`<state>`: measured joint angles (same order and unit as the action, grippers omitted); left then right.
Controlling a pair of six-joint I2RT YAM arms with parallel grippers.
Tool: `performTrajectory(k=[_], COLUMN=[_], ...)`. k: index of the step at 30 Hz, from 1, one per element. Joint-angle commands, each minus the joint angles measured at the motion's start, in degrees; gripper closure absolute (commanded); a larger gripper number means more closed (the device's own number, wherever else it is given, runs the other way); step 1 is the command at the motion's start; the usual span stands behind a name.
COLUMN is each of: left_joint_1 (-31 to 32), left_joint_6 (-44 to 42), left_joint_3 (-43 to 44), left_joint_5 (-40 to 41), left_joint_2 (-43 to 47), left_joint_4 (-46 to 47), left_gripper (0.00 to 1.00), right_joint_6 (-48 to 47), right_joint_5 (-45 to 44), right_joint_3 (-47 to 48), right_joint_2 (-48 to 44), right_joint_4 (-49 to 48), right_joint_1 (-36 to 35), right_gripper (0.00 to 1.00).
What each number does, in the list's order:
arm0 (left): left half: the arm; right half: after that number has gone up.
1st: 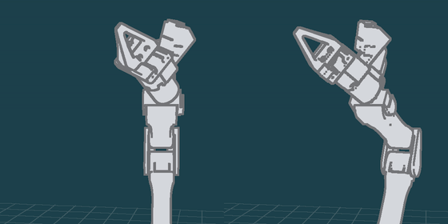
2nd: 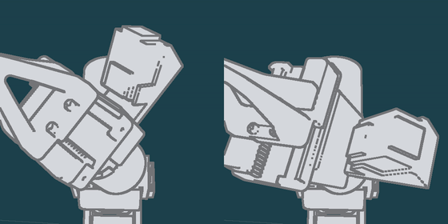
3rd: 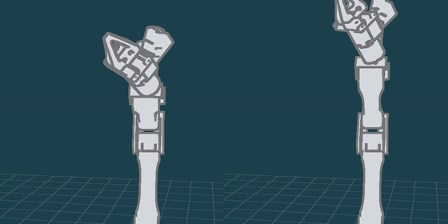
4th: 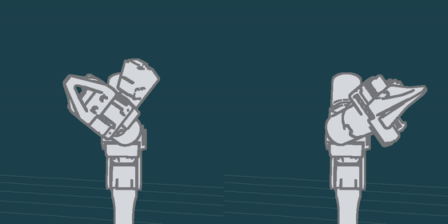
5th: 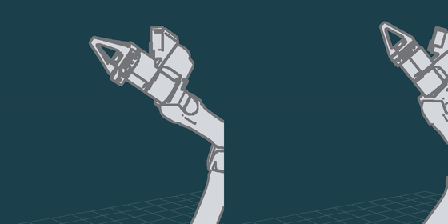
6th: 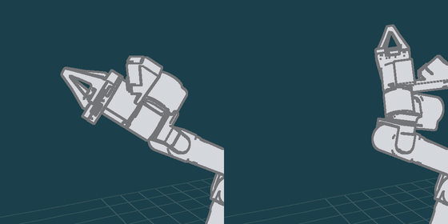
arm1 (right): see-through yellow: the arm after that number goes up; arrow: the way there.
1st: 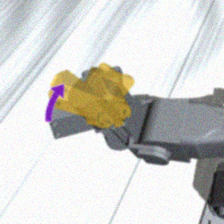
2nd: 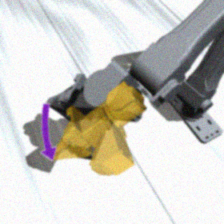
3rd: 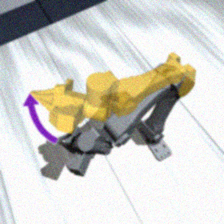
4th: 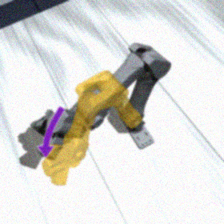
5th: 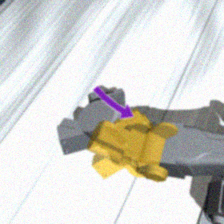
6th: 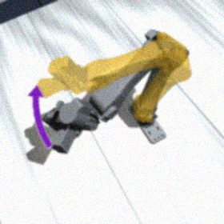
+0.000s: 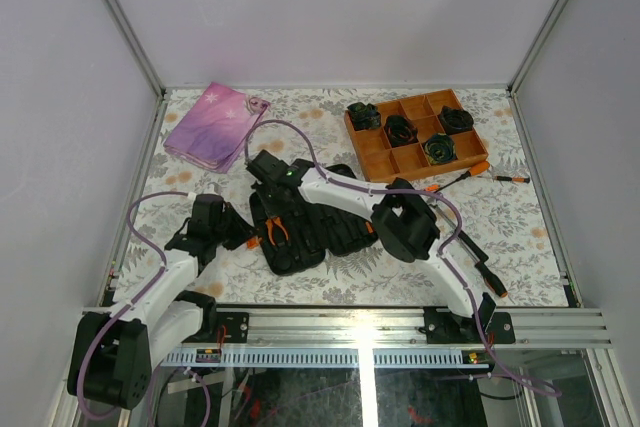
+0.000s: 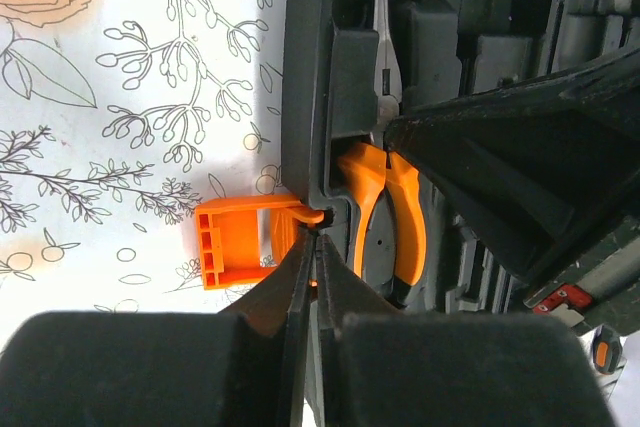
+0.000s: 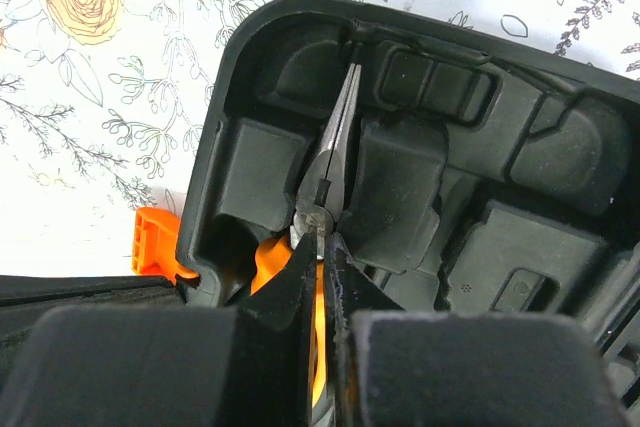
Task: Sort the tools into containers
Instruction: Place the pliers in the storage box.
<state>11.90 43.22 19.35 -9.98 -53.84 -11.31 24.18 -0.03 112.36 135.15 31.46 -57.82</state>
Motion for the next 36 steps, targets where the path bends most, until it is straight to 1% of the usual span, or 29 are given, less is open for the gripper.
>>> performTrajectory(k=[1,4,8,10,13,18,20,23,26,29,36], left_joint_1=[0.5,0.5,0.5,0.5,0.5,0.5,0.5,0.5,0.5,0.5,0.5], left_joint_6=[-0.9,-1.0,-1.0,-0.9,-0.6,-0.6,-0.7,-0.9,-1.1,-1.3,-1.5], left_joint_3=[0.6,0.7,0.9,0.9,0.8,0.9,1.0,1.1,1.1,1.0,1.2], left_joint_5=[-2.2,-1.7,-0.1,0.0,-0.3,-0.1,-0.2,-0.6,-1.3,-1.6,-2.5], left_joint_2=[-1.1,-1.0,-0.6,-0.7,-1.1,-0.4,-0.1,0.2,0.0,-0.3,-1.7], left_joint_4=[2.6,2.2,1.0,1.0,1.2,0.7,0.5,0.6,1.0,1.4,2.2], left_gripper=[1.0,1.0,1.0,0.99,0.97,0.92,0.88,0.83,0.79,0.79,0.78], right_joint_6=[0.5,1.2,1.2,0.9,0.0,0.4,0.8,1.7,2.1,1.9,1.5], right_joint_5=[1.6,0.4,-2.2,-2.7,-1.9,-3.1,-4.2,-6.3,-5.7,-3.9,-2.1], right_joint_3=[-4.2,-6.9,-12.3,-14.8,-17.6,-24.5,-26.5,-27.7,-29.6,-30.8,-29.8], right_joint_2=[10.4,7.6,-1.9,-7.1,-13.6,-21.6,-23.4,-24.4,-24.7,-24.3,-21.7], right_joint_4=[8.1,5.7,-2.5,-7.3,-14.5,-21.3,-21.7,-18.2,-16.5,-16.1,-14.6], right_joint_1=[-3.9,-4.0,-4.0,-3.9,-3.9,-3.9,-3.9,-3.9,-3.9,-3.8,-3.9], right_gripper=[1.0,1.0,0.99,0.95,0.87,0.77,0.76,0.76,0.77,0.78,0.81])
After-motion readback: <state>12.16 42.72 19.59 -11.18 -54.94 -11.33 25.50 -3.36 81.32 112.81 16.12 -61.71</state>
